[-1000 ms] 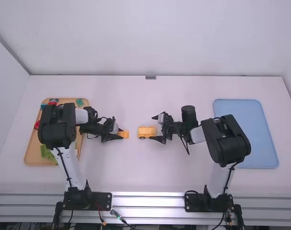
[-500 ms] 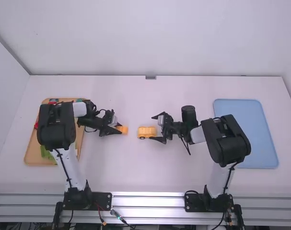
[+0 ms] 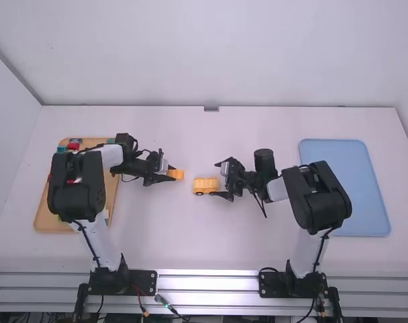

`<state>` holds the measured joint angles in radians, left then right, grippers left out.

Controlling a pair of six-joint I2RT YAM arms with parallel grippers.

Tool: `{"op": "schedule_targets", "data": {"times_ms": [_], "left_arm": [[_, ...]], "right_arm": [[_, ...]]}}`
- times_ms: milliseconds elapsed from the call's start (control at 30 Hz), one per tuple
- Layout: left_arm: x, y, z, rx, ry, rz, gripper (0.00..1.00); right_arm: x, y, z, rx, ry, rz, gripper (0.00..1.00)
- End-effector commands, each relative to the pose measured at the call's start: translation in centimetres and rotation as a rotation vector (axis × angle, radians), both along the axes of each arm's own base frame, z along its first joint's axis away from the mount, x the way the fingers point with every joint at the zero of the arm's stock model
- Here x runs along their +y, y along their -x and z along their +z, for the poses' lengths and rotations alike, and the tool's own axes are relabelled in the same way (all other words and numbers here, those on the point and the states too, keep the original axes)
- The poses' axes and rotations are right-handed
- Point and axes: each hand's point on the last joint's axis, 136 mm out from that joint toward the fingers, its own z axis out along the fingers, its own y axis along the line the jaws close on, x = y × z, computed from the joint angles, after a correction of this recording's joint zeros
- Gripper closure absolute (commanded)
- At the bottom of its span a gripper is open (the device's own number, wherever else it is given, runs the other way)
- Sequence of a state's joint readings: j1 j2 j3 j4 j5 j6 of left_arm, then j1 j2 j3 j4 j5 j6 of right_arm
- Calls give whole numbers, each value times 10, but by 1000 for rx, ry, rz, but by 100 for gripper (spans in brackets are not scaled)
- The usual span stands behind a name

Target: Assemble lego blocks to make yellow taxi

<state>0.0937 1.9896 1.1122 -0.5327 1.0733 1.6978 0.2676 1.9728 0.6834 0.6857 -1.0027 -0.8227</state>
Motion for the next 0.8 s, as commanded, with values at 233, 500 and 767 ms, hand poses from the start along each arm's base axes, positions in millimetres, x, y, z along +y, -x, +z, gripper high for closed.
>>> {"op": "schedule_targets", "data": {"times_ms": [233, 500, 767], "left_arm": [[-49, -1, 14, 44, -3, -13, 98], [-72, 10, 23, 61, 28, -62, 98], [-86, 7, 10, 128, -50, -7, 99]], "right_arm": [[0, 0, -17, -27, 25, 27, 1], [0, 5, -19, 2, -146, 162, 1], [14, -1, -36, 26, -130, 176, 1]]}}
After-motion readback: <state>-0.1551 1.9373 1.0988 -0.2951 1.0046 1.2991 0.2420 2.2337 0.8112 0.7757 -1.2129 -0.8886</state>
